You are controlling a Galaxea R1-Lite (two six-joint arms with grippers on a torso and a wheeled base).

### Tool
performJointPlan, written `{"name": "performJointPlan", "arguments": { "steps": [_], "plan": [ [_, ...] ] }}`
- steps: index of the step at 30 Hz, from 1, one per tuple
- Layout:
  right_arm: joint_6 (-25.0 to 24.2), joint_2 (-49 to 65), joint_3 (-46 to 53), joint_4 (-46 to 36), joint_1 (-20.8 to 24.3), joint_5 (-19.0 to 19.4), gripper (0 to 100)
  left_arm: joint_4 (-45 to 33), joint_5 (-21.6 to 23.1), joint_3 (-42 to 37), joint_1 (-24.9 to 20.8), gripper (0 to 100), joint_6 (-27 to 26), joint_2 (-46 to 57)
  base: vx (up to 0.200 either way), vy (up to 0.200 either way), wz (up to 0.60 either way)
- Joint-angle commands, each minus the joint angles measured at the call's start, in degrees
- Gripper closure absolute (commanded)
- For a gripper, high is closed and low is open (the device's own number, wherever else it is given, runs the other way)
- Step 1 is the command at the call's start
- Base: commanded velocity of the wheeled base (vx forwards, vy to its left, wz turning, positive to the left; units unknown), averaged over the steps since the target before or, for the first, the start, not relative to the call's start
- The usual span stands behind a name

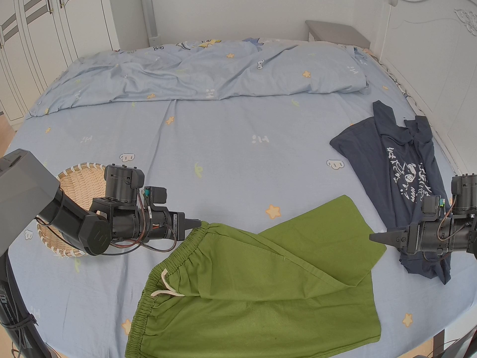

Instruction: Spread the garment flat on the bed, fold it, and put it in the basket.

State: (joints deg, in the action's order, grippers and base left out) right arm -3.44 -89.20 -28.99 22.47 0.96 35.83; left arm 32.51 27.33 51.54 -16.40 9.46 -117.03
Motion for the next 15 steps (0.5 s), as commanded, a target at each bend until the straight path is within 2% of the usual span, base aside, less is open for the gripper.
{"name": "performJointPlan", "arguments": {
  "steps": [1, 4, 5, 15],
  "plan": [
    [0.0, 0.0, 0.0, 0.0, -0.1, 0.0, 0, 0.0, -0.1, 0.1, 0.2, 100, 0.0, 0.5, 0.000, 0.000, 0.00],
    [0.0, 0.0, 0.0, 0.0, -0.1, 0.0, 0, -0.1, -0.1, 0.0, 0.2, 100, 0.0, 1.3, 0.000, 0.000, 0.00],
    [0.0, 0.0, 0.0, 0.0, 0.0, 0.0, 0, 0.0, -0.1, 0.0, 0.2, 0, 0.0, 1.5, 0.000, 0.000, 0.00],
    [0.0, 0.0, 0.1, 0.0, 0.1, 0.0, 0, -0.3, 0.1, -0.1, 0.7, 0, 0.5, 2.2, 0.000, 0.000, 0.00]
  ]
}}
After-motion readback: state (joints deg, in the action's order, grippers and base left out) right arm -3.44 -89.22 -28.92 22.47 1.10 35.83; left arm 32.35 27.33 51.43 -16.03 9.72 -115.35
